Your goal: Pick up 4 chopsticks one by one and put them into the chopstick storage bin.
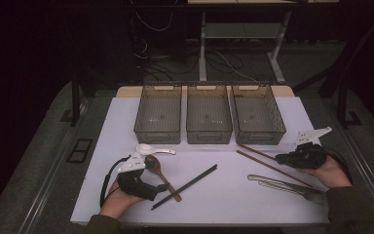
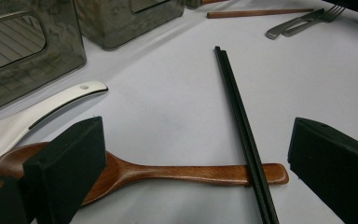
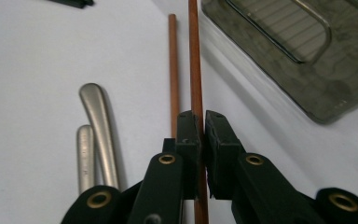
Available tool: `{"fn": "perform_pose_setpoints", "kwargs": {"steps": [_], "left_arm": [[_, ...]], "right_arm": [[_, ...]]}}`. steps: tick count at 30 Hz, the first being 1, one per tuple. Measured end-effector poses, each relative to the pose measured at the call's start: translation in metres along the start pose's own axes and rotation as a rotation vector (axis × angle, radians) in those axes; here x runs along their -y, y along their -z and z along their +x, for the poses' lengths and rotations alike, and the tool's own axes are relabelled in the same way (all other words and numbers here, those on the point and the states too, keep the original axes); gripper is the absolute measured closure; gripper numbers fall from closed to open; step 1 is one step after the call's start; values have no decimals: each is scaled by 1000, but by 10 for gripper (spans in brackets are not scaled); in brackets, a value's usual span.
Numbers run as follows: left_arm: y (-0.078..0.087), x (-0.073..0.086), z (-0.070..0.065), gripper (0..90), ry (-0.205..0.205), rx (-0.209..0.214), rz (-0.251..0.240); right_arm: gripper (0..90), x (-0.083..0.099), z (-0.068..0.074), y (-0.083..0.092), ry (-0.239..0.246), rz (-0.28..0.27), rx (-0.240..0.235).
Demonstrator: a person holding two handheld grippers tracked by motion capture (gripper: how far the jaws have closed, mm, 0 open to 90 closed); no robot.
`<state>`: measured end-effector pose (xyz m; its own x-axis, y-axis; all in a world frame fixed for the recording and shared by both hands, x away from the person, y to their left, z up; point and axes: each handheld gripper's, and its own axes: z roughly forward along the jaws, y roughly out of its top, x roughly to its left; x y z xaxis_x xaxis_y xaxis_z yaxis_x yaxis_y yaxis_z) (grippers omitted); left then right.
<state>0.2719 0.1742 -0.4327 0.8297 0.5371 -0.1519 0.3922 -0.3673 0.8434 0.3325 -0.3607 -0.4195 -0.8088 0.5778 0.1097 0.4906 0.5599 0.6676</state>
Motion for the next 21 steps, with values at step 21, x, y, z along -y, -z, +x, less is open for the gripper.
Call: {"fn": "perform_pose_setpoints", "kwargs": {"steps": [21], "left_arm": [[-4,4,0,0,21,-8,4]], "right_arm": [[845,-32,26,1,49,-93,-81]]}}
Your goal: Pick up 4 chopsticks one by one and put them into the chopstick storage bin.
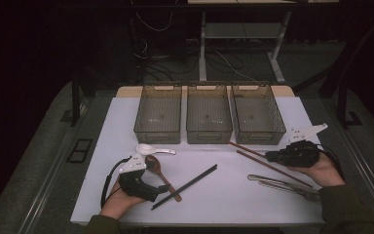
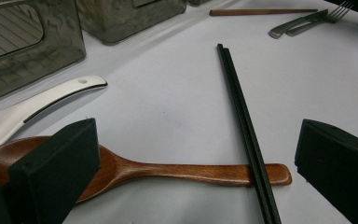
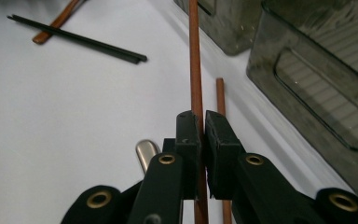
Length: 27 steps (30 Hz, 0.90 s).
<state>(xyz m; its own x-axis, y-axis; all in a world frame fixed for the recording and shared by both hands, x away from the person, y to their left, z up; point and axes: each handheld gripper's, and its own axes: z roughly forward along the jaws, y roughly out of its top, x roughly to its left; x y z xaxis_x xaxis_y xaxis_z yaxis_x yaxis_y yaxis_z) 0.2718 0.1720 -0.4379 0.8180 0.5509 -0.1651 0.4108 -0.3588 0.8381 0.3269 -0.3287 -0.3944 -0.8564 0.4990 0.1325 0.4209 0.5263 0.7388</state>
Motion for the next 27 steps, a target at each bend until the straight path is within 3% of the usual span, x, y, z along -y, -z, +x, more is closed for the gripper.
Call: {"fn": "perform_pose_setpoints", "kwargs": {"steps": [9,18,27], "left_arm": [[1,-3,-3,0,-6,-22,-20],[0,-3,-5,12,-11,-83,-2],[1,-3,-4,8,-29,-81,16]], "right_arm": [[844,-21,6,-7,-3,-40,-17],[844,-41,11,-21,-12,-44,-3],[845,-56,15,-33,-18,-43,-11]]}}
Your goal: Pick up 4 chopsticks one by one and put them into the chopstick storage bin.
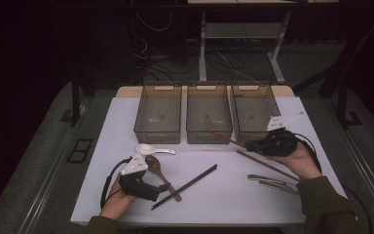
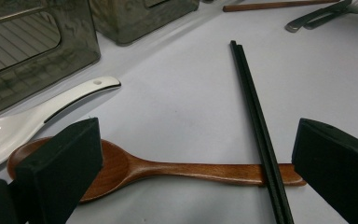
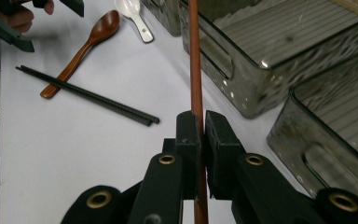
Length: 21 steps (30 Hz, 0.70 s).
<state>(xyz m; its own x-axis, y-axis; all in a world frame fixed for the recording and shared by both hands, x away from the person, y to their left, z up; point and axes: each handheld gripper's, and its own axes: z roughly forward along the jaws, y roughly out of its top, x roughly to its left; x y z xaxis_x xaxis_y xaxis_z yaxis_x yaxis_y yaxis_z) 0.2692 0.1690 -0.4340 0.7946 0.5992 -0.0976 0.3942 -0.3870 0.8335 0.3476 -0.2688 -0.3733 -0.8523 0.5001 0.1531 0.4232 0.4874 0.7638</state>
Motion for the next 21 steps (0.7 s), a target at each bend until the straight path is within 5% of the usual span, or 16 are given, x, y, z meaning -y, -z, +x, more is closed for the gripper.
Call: {"fn": "perform_pose_setpoints", "kwargs": {"steps": [21], "left_arm": [[2,0,1,11,16,-2,-14]], "right_arm": [[844,-43,8,-40,3,-1,6]]}}
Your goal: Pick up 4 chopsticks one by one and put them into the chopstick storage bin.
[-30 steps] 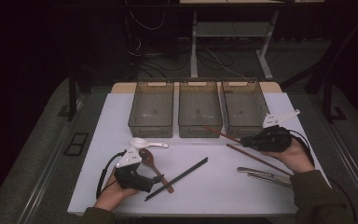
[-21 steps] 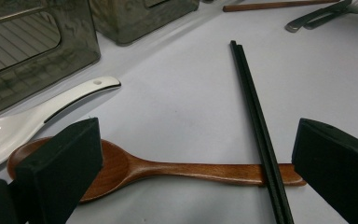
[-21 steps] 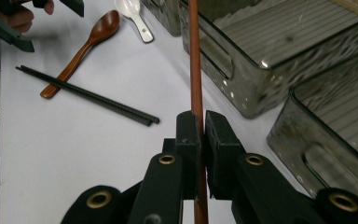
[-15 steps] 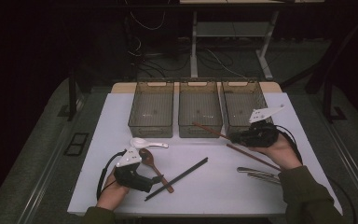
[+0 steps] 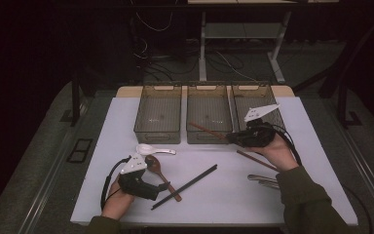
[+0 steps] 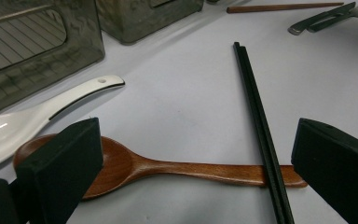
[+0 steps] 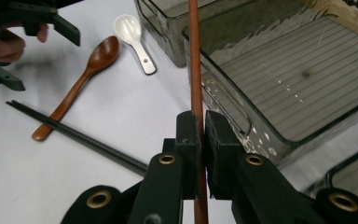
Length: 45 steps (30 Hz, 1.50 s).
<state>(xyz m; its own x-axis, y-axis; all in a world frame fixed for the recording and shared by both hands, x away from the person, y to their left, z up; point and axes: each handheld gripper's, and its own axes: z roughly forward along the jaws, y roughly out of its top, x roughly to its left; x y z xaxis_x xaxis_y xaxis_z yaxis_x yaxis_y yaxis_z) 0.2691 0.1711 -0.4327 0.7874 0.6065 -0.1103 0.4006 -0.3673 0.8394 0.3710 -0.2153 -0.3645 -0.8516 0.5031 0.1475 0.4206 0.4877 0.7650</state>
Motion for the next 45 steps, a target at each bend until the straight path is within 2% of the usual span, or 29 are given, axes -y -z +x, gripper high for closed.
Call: {"fn": "perform_pose_setpoints", "kwargs": {"steps": [8,22,25,35,45], "left_arm": [[0,0,0,11,-8,6,3],[-2,1,-2,12,-11,18,15],[-2,1,-2,11,3,15,8],[-2,0,-2,12,-4,18,8],[-1,0,-2,12,-7,21,9]], "right_arm": [[844,-14,-4,-13,-23,3,12],[844,-45,-10,-37,-49,18,73],[844,-52,-10,-43,-56,24,85],[844,-78,-14,-72,-75,43,119],[844,-101,-14,-106,-88,60,127]]}}
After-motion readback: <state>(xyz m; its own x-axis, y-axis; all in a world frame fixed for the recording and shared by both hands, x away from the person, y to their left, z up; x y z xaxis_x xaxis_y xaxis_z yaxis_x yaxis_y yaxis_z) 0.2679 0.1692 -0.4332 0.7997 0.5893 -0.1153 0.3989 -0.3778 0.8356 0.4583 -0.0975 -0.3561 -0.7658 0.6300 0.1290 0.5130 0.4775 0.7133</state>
